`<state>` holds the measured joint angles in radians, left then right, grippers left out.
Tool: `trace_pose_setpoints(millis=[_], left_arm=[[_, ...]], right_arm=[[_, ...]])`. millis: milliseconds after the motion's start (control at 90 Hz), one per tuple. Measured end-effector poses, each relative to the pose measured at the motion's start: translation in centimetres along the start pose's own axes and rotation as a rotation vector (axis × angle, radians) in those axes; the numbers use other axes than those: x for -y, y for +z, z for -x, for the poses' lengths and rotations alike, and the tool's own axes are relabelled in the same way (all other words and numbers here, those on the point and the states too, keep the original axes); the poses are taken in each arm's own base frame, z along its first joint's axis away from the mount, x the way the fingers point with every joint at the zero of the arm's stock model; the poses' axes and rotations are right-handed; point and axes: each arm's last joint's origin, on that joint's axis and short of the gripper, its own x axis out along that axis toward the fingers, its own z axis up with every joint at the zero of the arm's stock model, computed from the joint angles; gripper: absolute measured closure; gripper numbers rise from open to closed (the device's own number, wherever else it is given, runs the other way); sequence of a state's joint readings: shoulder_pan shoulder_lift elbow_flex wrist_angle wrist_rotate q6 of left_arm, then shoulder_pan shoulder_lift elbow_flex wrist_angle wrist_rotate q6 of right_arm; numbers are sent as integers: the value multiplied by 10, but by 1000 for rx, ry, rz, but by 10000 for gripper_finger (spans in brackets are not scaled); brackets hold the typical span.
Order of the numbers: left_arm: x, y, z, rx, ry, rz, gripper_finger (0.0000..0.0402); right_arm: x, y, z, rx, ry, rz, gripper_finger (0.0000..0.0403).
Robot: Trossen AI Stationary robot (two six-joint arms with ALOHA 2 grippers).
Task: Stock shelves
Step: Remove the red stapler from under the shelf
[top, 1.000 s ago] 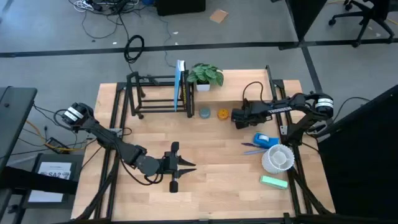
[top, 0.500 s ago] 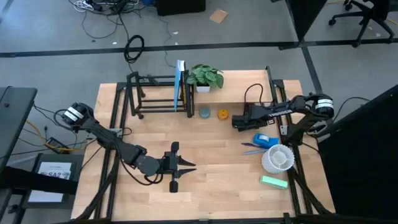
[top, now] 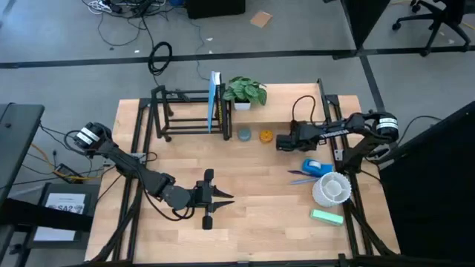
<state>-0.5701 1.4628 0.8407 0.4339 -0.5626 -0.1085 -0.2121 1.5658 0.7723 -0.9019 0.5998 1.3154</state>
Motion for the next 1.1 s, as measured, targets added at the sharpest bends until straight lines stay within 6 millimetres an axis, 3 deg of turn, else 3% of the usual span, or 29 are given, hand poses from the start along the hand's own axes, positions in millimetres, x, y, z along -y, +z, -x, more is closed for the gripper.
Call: trace_pose_setpoints(millis=[178, 367, 711, 856, 1100], left_arm=[[0, 0, 0, 0, 0, 0, 360], [0, 0, 0, 0, 0, 0, 360], [0, 0, 0, 0, 0, 1, 360], [0, 0, 0, 1, 0, 1, 360], [0, 0, 0, 1, 0, 1, 360]], right_arm=[[-1, 2, -1, 4, 9, 21, 242], [-2, 2, -1, 6, 15, 21, 300], [-5, -9, 6, -28, 53, 89, 302], [-12, -21, 30, -97, 115, 178, 302], [-20, -33, 95, -162, 216, 407, 302]])
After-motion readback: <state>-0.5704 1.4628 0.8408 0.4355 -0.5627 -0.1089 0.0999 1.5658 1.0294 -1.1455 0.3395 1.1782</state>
